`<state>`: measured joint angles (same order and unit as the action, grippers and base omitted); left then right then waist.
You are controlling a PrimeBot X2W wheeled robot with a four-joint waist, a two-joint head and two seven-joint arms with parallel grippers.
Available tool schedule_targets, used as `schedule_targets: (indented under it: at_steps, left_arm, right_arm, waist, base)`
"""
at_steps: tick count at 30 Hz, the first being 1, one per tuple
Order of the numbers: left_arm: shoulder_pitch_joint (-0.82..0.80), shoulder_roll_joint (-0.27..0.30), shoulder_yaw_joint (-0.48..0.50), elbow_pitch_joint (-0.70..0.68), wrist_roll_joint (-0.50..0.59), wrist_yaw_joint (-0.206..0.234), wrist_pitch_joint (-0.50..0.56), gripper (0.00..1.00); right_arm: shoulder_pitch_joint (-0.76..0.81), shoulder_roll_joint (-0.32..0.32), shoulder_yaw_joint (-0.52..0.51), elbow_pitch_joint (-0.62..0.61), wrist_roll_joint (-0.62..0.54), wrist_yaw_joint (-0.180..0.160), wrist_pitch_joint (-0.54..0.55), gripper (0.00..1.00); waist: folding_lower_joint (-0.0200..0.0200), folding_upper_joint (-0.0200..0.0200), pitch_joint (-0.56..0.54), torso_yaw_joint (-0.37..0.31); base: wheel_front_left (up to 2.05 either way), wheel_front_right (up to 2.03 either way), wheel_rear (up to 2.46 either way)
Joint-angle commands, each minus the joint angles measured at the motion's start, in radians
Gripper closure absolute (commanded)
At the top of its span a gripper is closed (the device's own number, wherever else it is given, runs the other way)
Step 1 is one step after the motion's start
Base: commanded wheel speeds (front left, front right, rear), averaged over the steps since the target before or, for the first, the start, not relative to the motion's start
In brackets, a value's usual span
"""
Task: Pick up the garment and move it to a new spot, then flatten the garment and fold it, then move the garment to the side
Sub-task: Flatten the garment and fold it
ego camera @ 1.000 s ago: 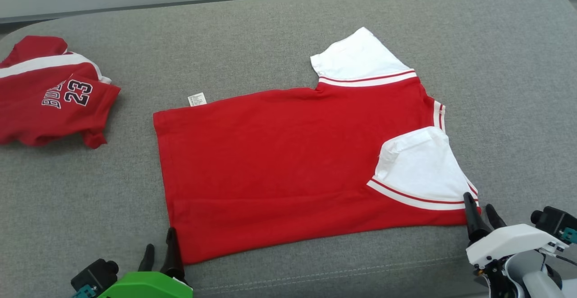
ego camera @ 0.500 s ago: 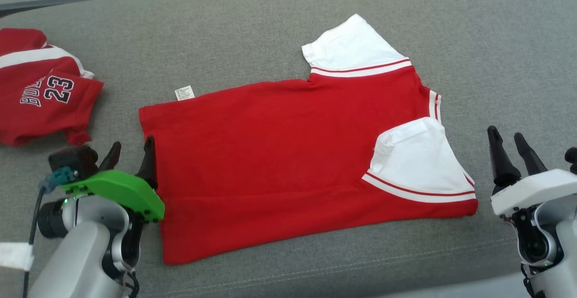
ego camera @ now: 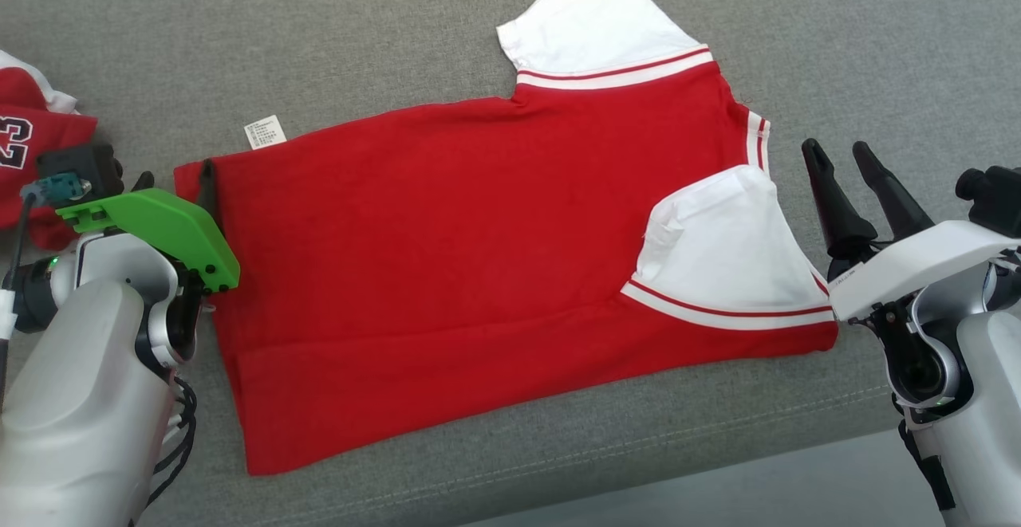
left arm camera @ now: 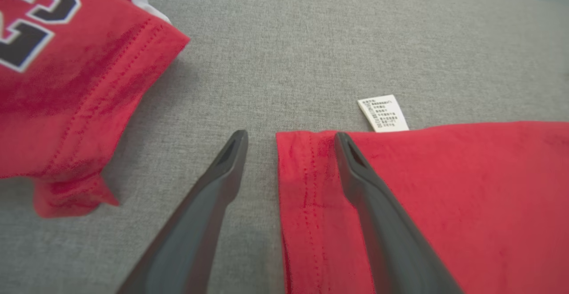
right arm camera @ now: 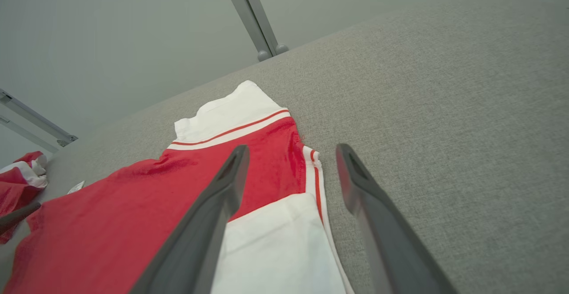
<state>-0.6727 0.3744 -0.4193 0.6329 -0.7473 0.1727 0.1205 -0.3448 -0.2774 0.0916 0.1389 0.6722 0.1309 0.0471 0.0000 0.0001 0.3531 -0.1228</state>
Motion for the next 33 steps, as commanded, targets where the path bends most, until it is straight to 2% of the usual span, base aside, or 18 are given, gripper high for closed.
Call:
schedule_targets:
  at_steps: [1,9,10,11,12,14,15,20,25,33]
  left_arm:
    - [-0.020,0.007,0.001,0.015,0.000,-0.005,0.002,0.00]
    - [-0.061,-0.013,-0.023,0.090,0.009,-0.027,0.004,0.00]
    - [-0.065,-0.015,-0.025,0.095,0.012,-0.033,-0.002,0.06]
    - [-0.069,-0.016,-0.029,0.100,0.015,-0.038,-0.008,0.36]
    - [-0.073,-0.019,-0.034,0.105,0.018,-0.044,-0.014,0.57]
    - [-0.077,-0.028,-0.045,0.115,0.023,-0.052,-0.019,0.89]
    - [-0.081,-0.033,-0.050,0.119,0.024,-0.058,-0.021,1.00]
    - [-0.105,-0.041,-0.064,0.121,0.038,-0.071,-0.044,1.00]
    - [-0.128,-0.065,-0.073,0.097,0.043,-0.083,-0.084,1.00]
    - [-0.139,-0.125,-0.094,0.014,0.053,-0.087,-0.146,1.00]
  right_arm:
    - [-0.013,-0.005,0.003,-0.007,0.004,0.000,0.002,0.00]
    - [-0.028,-0.016,0.009,-0.027,0.009,0.000,0.002,0.00]
    - [-0.031,-0.016,0.010,-0.029,0.008,0.000,0.002,0.00]
    - [-0.034,-0.016,0.012,-0.031,0.005,0.000,0.004,0.00]
    - [-0.039,-0.017,0.015,-0.031,0.002,0.000,0.007,0.00]
    - [-0.055,-0.022,0.025,-0.030,-0.008,0.000,0.015,0.00]
    - [-0.067,-0.028,0.029,-0.029,-0.015,0.000,0.021,0.00]
    - [-0.137,-0.038,0.037,-0.013,-0.046,0.000,0.059,0.00]
    - [-0.281,-0.035,0.045,0.050,-0.105,0.000,0.154,0.00]
    - [-0.544,-0.037,0.045,0.269,-0.183,0.000,0.291,0.00]
  waist:
    - [0.0000,-0.0001,0.023,-0.017]
    - [0.0000,-0.0001,0.036,-0.012]
    - [0.0000,-0.0001,0.037,-0.011]
    - [0.0000,-0.0001,0.038,-0.010]
    - [0.0000,-0.0001,0.039,-0.008]
    - [0.0000,-0.0001,0.041,-0.004]
    - [0.0000,-0.0001,0.043,-0.001]
    - [0.0000,-0.0001,0.049,0.013]
    - [0.0000,-0.0001,0.058,0.050]
    - [0.0000,-0.0001,0.103,0.161]
  base:
    - [0.00,0.00,0.00]
    - [0.00,0.00,0.00]
    - [0.00,0.00,0.00]
    - [0.00,0.00,0.00]
    - [0.00,0.00,0.00]
    - [0.00,0.00,0.00]
    - [0.00,0.00,0.00]
    - [0.00,0.00,0.00]
    - [0.00,0.00,0.00]
    - [0.00,0.00,0.00]
